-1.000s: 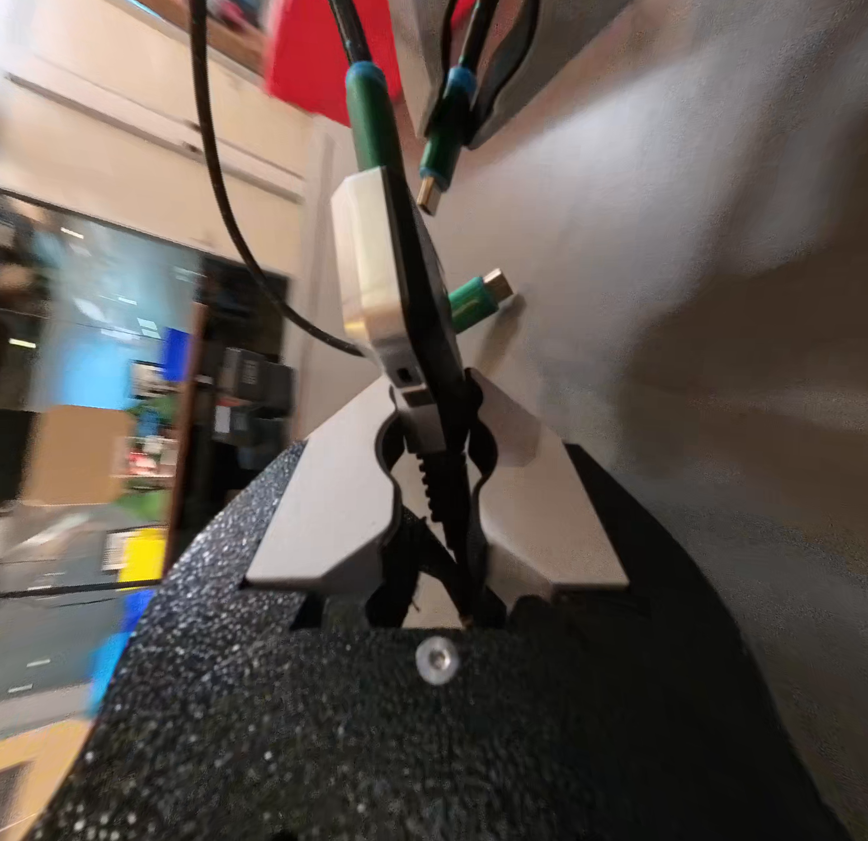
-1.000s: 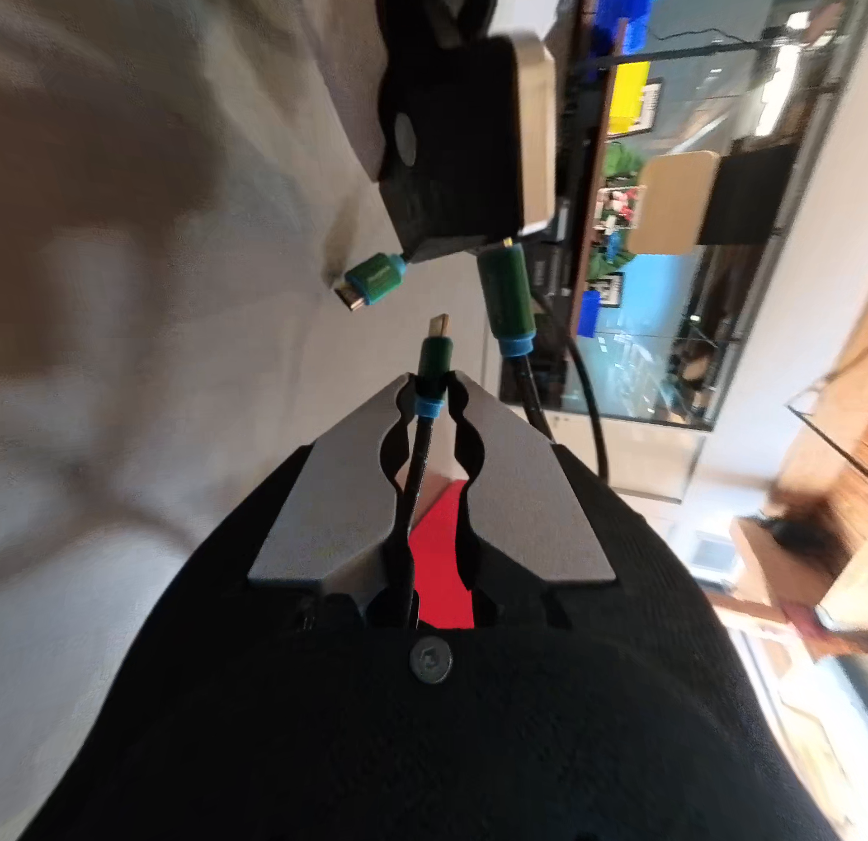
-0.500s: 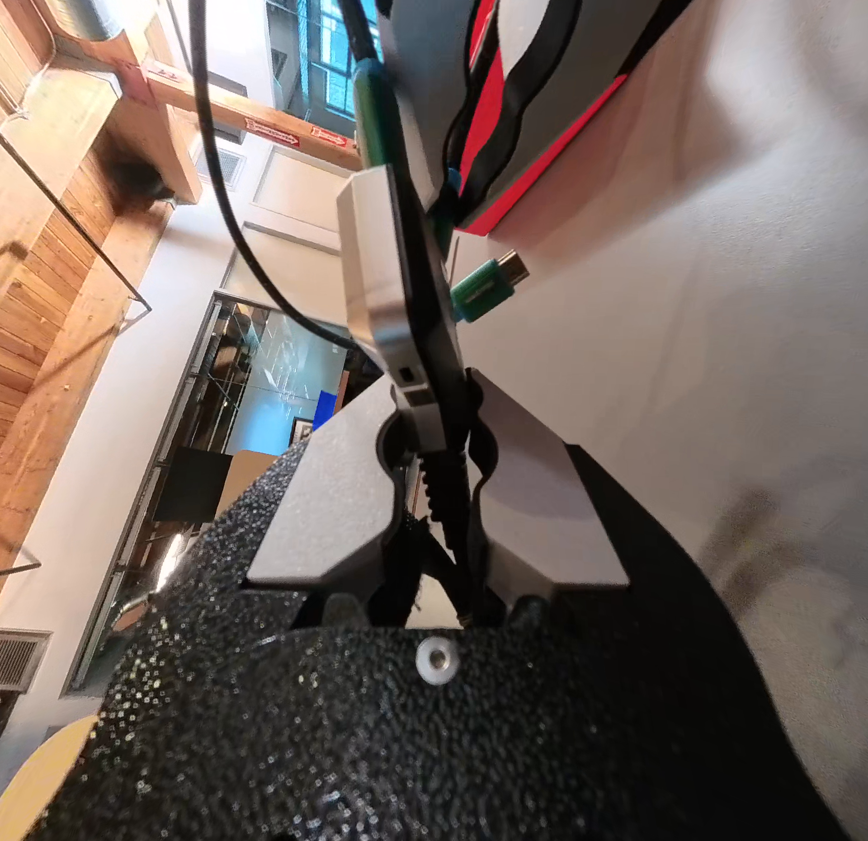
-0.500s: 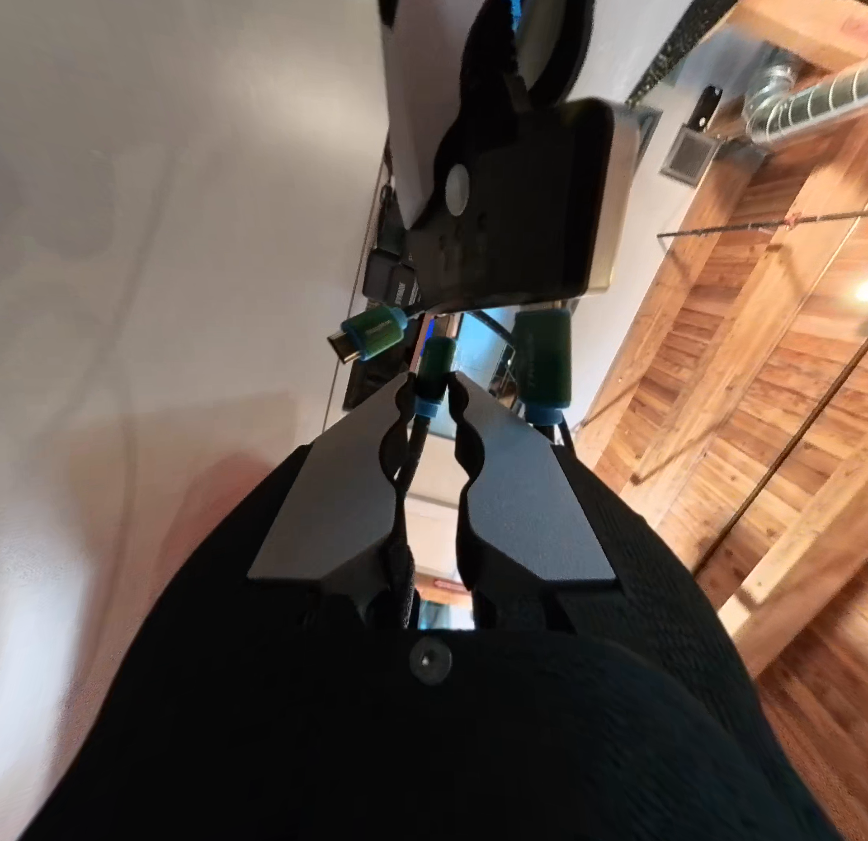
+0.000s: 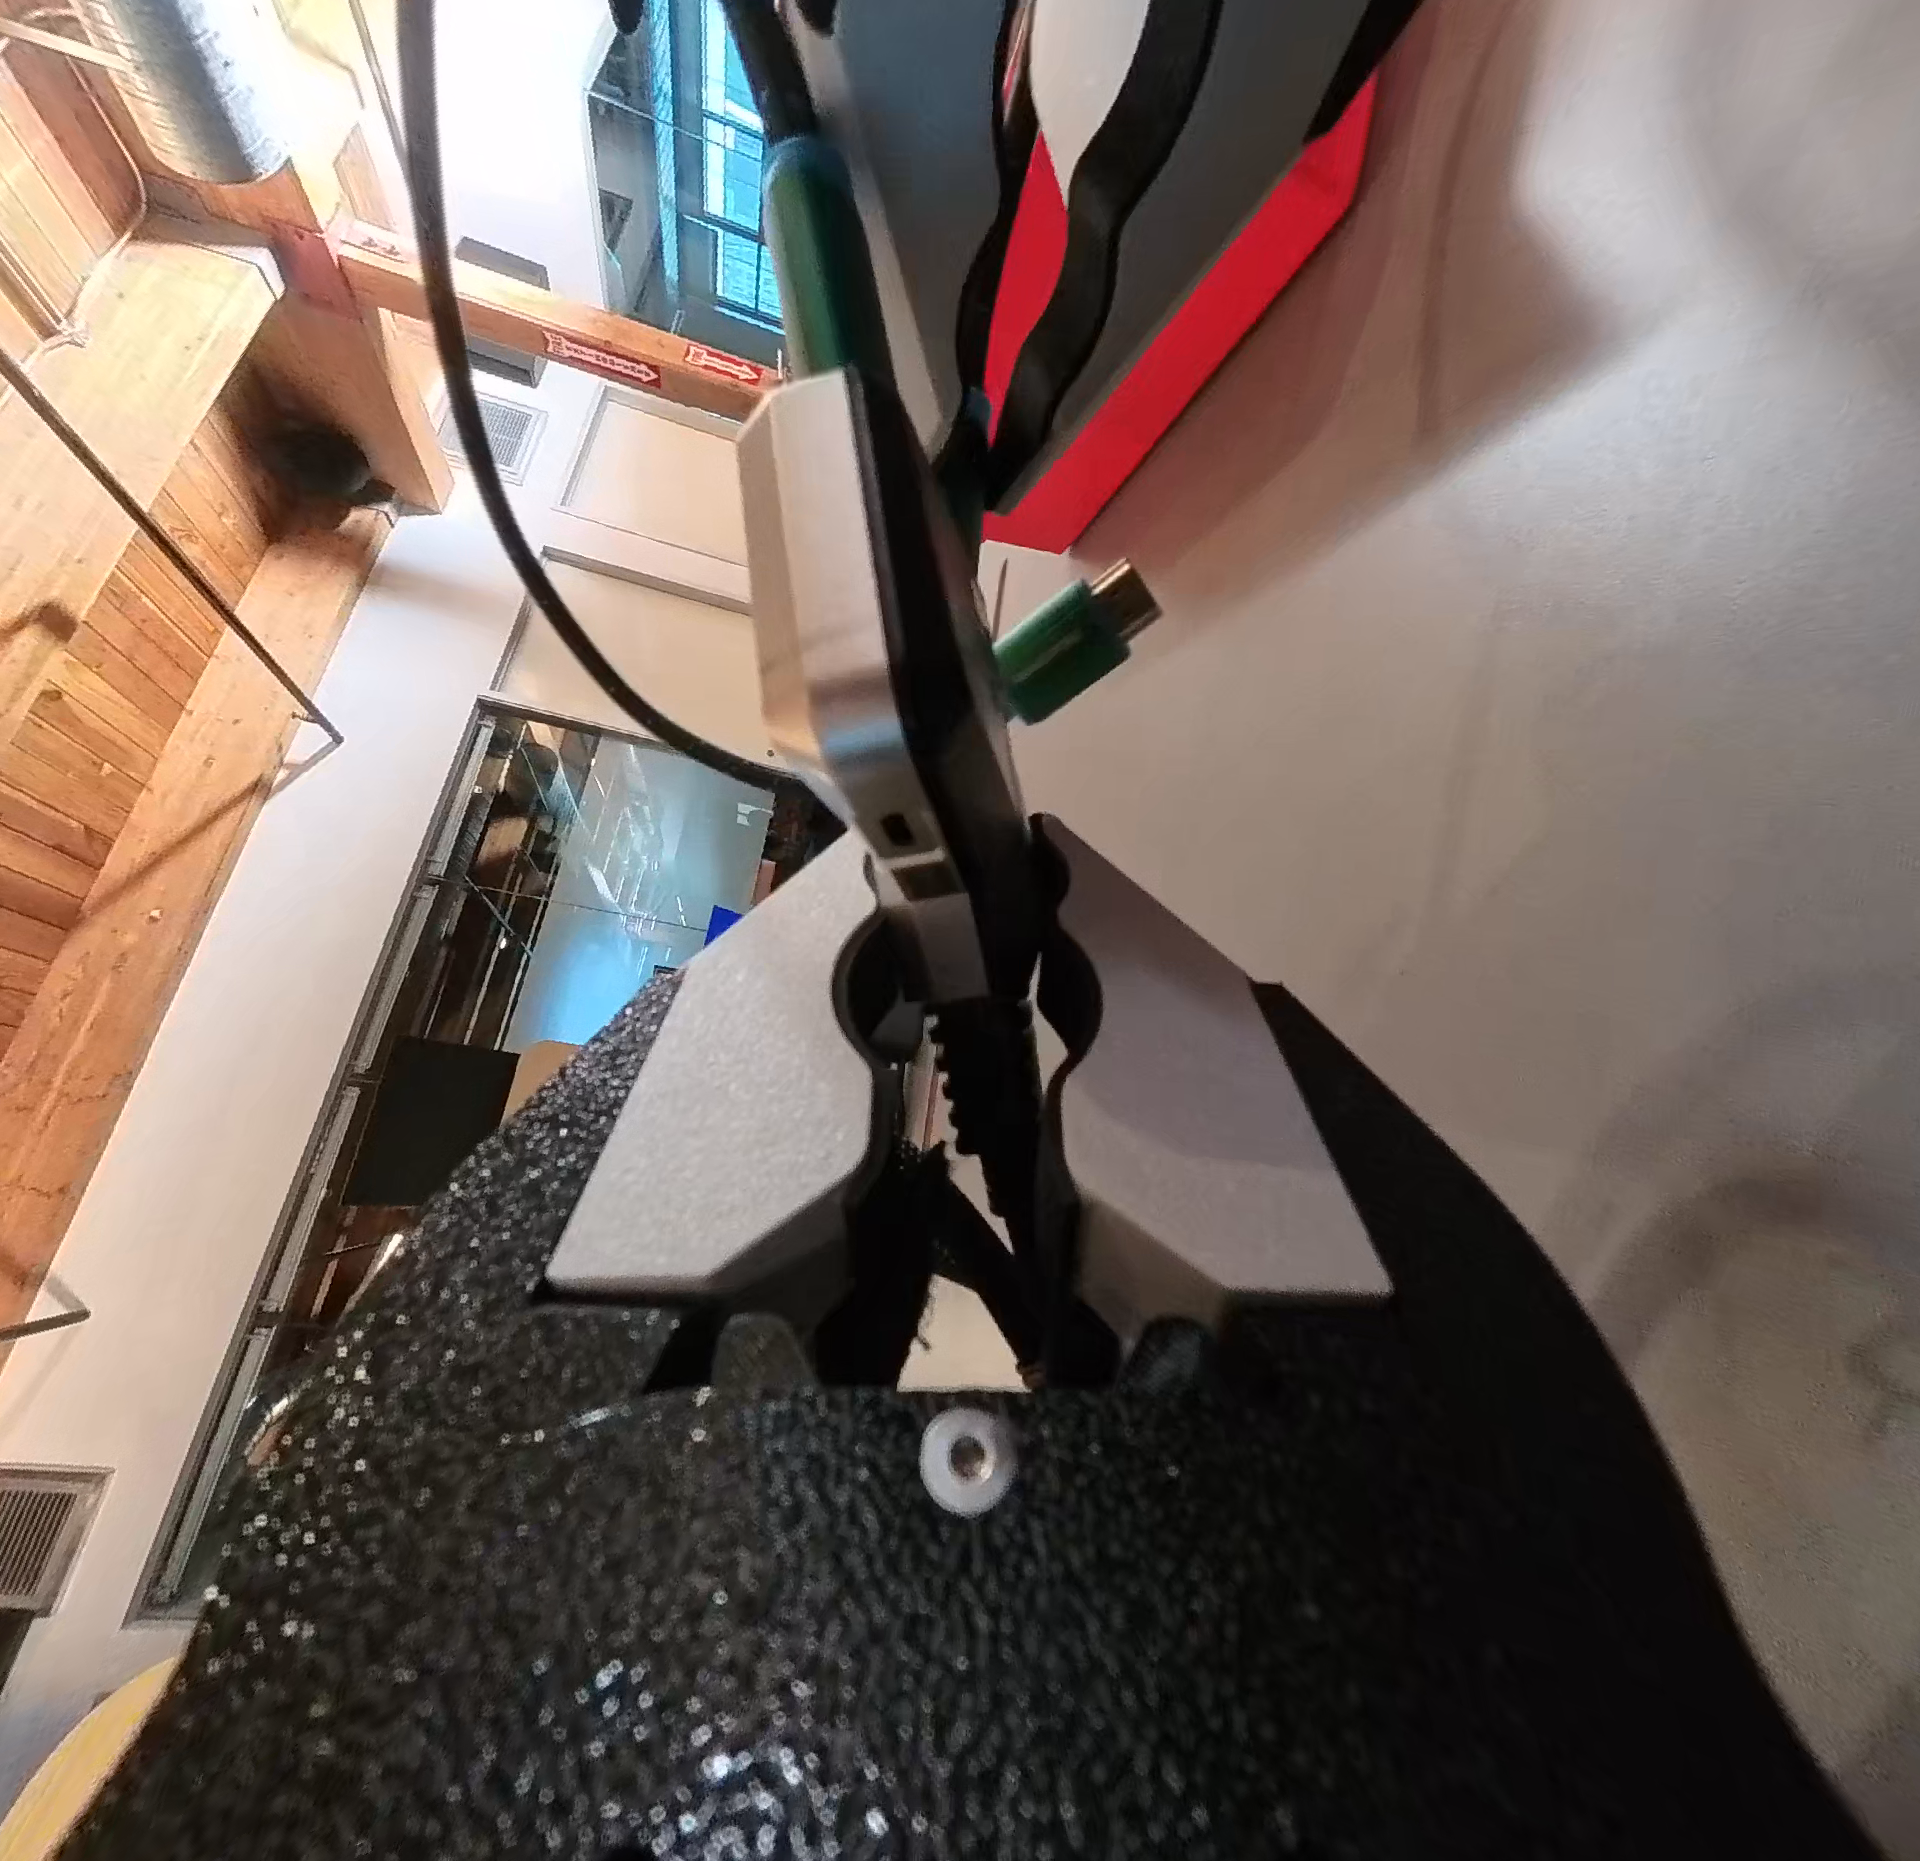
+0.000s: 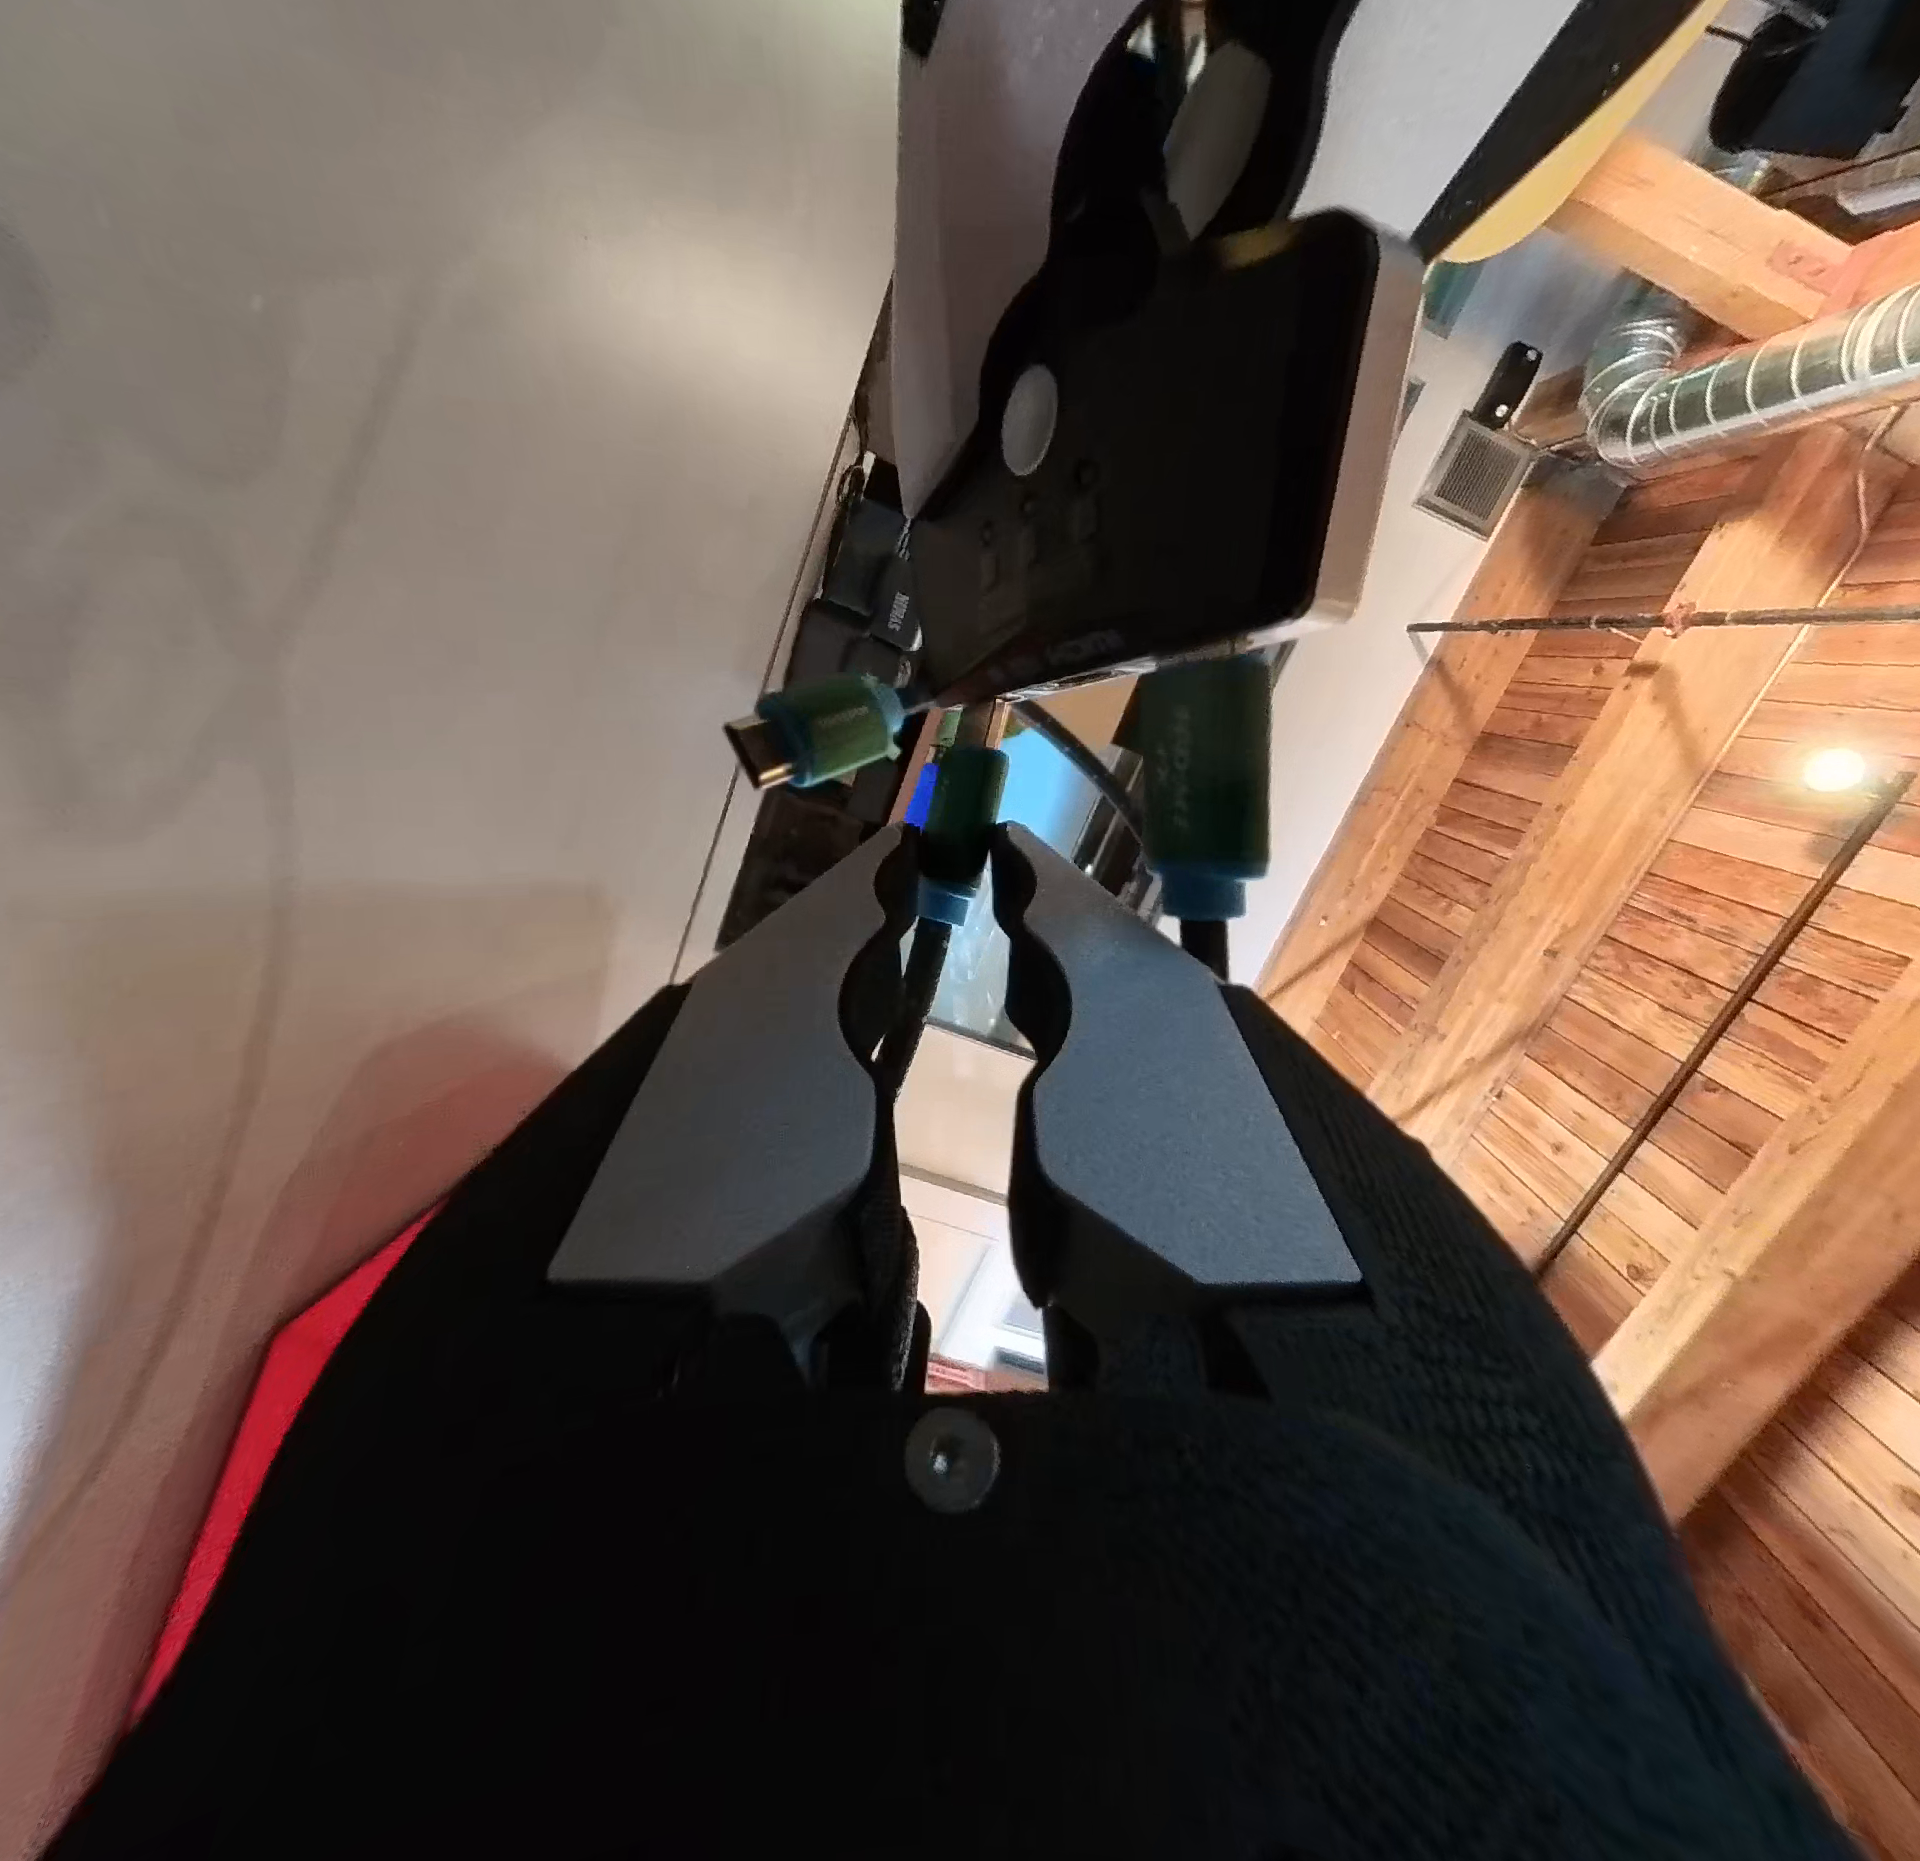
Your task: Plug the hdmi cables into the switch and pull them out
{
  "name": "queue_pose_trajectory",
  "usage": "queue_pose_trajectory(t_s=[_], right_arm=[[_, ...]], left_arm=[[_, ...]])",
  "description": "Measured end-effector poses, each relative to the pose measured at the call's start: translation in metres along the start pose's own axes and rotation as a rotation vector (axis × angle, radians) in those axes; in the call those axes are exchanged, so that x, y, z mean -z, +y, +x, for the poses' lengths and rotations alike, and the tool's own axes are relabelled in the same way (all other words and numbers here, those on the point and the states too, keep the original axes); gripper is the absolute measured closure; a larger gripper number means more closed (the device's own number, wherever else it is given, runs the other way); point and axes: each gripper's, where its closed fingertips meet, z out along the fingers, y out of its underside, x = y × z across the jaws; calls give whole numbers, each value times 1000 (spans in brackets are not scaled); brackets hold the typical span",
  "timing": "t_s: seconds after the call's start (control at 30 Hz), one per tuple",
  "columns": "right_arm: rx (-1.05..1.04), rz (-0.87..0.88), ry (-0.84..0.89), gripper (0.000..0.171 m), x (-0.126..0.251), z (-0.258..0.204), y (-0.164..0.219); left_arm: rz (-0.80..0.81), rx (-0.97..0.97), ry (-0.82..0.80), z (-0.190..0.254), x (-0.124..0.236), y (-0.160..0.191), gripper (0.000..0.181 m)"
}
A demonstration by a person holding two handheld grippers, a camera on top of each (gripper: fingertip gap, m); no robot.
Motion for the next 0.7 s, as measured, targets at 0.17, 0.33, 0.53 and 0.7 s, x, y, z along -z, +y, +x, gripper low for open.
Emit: queue_pose_trajectory(t_s=[0.17,0.33,0.53,0.7], right_arm=[[35,13,15,159,1,2,-2],[65,24,5,159,1,1,-4],[75,24,-9,159,2,1,-4],[130,56,-28,159,4,-2,-7]], left_arm=[[-6,10,14,2,-1,2,162],[6,8,23,3,0,1,162],[22,-3,14,3,1,0,162],[27,-30,31,5,2,-1,161]])
